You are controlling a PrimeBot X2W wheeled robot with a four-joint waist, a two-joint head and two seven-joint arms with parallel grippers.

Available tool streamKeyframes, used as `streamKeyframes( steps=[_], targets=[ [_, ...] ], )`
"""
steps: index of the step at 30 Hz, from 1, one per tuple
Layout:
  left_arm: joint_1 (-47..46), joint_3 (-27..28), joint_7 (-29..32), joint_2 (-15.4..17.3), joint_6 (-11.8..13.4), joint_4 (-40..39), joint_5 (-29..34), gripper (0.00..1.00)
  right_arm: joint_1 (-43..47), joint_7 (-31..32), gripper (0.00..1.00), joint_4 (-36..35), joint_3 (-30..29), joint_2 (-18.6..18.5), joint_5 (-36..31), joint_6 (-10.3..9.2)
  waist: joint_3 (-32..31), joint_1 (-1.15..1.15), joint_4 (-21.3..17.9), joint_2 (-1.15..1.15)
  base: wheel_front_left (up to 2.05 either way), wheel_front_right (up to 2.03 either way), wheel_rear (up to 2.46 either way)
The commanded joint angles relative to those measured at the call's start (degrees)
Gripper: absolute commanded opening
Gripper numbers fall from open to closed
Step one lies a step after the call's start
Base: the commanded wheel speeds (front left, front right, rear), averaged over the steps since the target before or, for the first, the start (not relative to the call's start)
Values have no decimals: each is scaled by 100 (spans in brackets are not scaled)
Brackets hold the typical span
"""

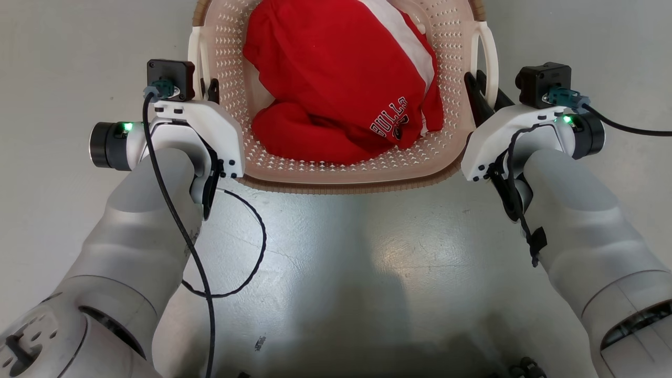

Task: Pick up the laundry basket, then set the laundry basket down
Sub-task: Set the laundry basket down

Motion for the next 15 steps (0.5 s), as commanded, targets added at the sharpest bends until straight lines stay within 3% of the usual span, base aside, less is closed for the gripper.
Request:
streamKeyframes(
  steps=[1, 15],
  targets=[
    [-118, 35, -36, 251, 83, -2, -22, 0, 225, -80, 0, -81, 75, 111, -87, 45, 19, 0, -4, 0, 0, 0, 0],
    [-256, 39, -62, 284, 103, -2, -28, 0, 173, -80, 0, -108, -25, 111, -113, 45, 180, 0, -19, 0, 0, 0, 0]
  ],
)
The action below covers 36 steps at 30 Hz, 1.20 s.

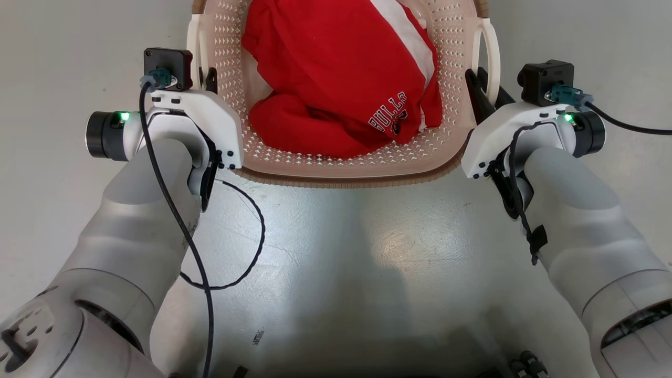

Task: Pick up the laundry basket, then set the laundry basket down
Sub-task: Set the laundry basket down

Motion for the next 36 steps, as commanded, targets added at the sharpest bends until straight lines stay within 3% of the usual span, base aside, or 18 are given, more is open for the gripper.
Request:
streamKeyframes(
  steps=[1, 31, 32, 33, 34, 35, 36],
  targets=[
    [-126, 47, -65, 268, 106, 1, -27, 0, 179, -80, 0, -80, 56, 107, -117, 44, 11, 0, -2, 0, 0, 0, 0],
    [-212, 53, -100, 266, 105, 1, -52, 0, 146, -80, 0, -112, -307, 107, -439, 44, 174, 0, -34, 0, 0, 0, 0],
    [-211, 53, -100, 264, 106, 1, -55, 7, 143, -80, 4, -109, -326, 107, -445, 44, 176, 0, -34, 0, 0, 0, 0],
    [-215, 48, -100, 263, 112, 1, -50, 33, 137, -80, 33, -106, -347, 107, -454, 44, 178, 0, -32, 0, 0, 0, 0],
    [-218, 50, -101, 259, 118, 1, -52, 58, 135, -80, 46, -107, -364, 107, -464, 44, 181, 0, -28, 0, 0, 0, 0],
    [-222, 56, -102, 254, 126, 1, -54, 100, 134, -80, 64, -108, -381, 107, -476, 44, 182, 0, -23, 0, 0, 0, 0],
    [-225, 59, -103, 251, 133, 1, -53, 100, 130, -80, 77, -101, -408, 107, -493, 44, 184, 0, -22, 0, 0, 0, 0]
  ],
)
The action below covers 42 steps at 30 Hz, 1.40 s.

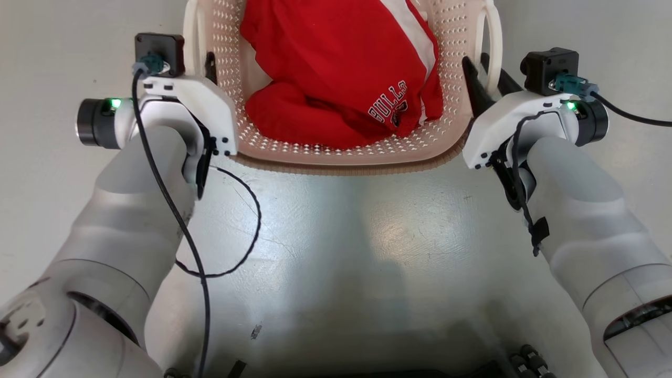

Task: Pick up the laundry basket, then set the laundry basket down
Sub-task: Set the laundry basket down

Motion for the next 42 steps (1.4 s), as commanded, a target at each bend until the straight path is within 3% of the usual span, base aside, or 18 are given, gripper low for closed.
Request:
streamKeyframes(
  steps=[1, 2, 3, 24, 34, 42],
  targets=[
    [-45, 61, -44, 209, 78, -3, -41, 100, 222, -79, 94, -29, -5, 90, -82, 40, 2, 0, 5, 0, 0, 0, 0],
    [-45, 61, -44, 209, 78, -3, -41, 100, 222, -79, 94, -29, -5, 90, -82, 40, 2, 0, 5, 0, 0, 0, 0],
    [-44, 66, -45, 205, 80, -3, -42, 100, 220, -79, 100, -22, -30, 90, -99, 40, 4, 0, 9, 0, 0, 0, 0],
    [109, 512, -52, 219, 186, -261, 63, 100, 364, -79, 100, -299, -914, 90, -858, 40, -288, 0, 1, 0, 0, 0, 0],
    [630, 1023, -52, 360, 129, -820, 430, 100, 787, -79, 100, -860, -1307, 90, -1348, 40, -1043, 0, -28, 0, 0, 0, 0],
    [1484, 2028, -52, 481, 90, -1827, 1131, 100, 1523, -79, 100, -1632, -1841, 90, -2113, 40, -1987, 0, 3, 0, 0, 0, 0]
  ],
)
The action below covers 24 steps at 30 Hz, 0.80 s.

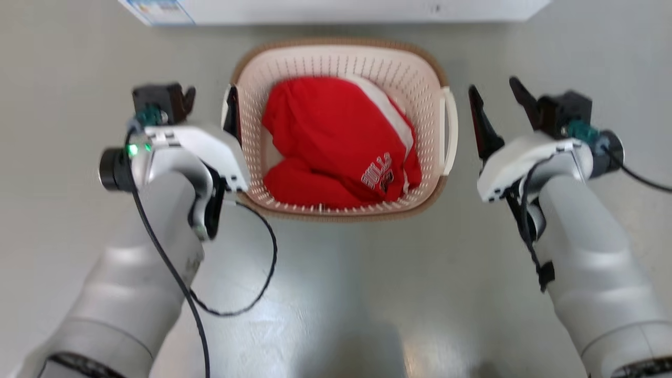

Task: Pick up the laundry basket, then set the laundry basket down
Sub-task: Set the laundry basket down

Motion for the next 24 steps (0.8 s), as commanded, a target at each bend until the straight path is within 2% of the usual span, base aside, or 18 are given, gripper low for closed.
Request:
streamKeyframes(
  steps=[1, 6, 16, 24],
  targets=[
    [348, 378, -36, 169, -10, -280, 230, 100, 414, -78, 100, -288, -45, 107, -184, 34, -555, 0, 24, 0, 0, 0, 0],
    [903, 997, -36, 110, -77, -714, 633, 100, 849, -78, 100, -648, -186, 107, -423, 34, -1096, 0, 56, 0, 0, 0, 0],
    [2406, 2318, -36, -97, -510, -1430, 1451, 100, 1865, -78, 100, -1249, -174, 107, -426, 34, -2359, 0, -10, 0, 0, 0, 0],
    [3450, 3196, -36, -277, -716, -2079, 2084, 100, 2617, -78, 100, -1564, -365, 107, -477, 34, -3105, 0, 9, 0, 0, 0, 0]
  ],
)
